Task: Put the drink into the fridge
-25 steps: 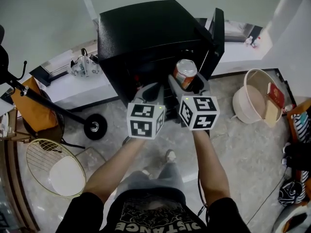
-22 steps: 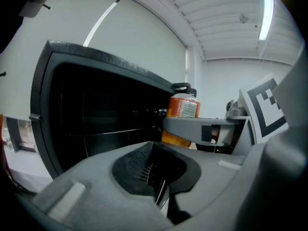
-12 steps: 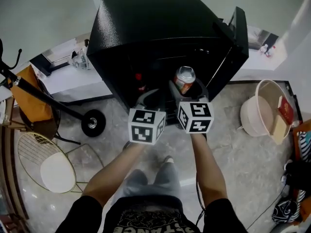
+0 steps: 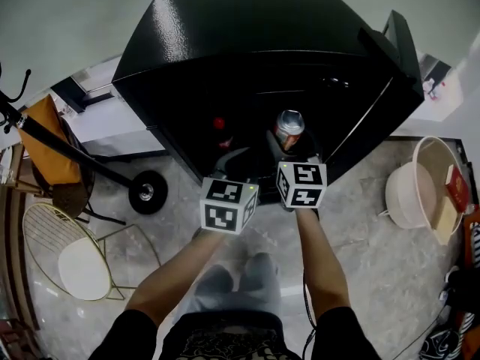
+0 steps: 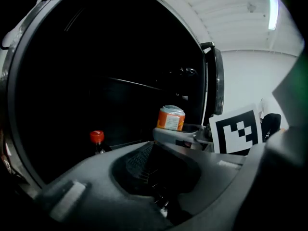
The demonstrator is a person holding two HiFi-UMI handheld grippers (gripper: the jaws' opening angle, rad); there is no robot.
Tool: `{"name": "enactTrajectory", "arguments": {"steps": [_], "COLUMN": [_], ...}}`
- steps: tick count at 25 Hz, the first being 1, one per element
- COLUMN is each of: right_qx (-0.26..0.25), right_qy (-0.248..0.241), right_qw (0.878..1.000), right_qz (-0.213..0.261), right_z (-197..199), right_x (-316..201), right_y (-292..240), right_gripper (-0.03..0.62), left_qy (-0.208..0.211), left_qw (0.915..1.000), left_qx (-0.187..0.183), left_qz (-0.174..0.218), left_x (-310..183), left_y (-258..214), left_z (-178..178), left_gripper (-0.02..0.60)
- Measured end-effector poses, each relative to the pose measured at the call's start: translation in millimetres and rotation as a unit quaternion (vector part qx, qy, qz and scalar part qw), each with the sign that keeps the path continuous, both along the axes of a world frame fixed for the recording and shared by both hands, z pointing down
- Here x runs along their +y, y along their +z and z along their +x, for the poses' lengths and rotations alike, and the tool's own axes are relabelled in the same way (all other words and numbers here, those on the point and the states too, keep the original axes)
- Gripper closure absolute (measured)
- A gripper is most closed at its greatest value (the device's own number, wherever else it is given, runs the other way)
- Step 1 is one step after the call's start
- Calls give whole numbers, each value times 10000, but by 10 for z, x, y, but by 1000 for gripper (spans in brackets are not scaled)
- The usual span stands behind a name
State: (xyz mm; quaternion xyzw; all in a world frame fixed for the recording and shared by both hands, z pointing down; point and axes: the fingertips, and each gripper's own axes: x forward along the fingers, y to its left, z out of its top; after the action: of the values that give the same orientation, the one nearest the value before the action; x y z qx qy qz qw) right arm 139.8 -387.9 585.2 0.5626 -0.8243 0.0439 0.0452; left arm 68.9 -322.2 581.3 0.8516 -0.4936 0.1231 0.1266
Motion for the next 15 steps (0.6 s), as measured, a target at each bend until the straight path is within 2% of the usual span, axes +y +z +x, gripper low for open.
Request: {"name": "enactTrajectory", "arguments": {"steps": [8, 15], "right_qx": [-51, 44], "right_qy": [78, 95], "right_qw": [9998, 9999], "right_qz": [-165, -136], "right_z": [54, 39], "right_x": [-344, -494], "right_y": [578, 843], "right_gripper": [267, 267], "left_qy": [44, 45], "left_qw": [9999, 9999], "left_qx": [-135, -142], "left_qz": [-18, 12], "left_x": [-186, -280], "left_y": [377, 560], "left_z": [14, 44], "left_gripper": [577, 577]}}
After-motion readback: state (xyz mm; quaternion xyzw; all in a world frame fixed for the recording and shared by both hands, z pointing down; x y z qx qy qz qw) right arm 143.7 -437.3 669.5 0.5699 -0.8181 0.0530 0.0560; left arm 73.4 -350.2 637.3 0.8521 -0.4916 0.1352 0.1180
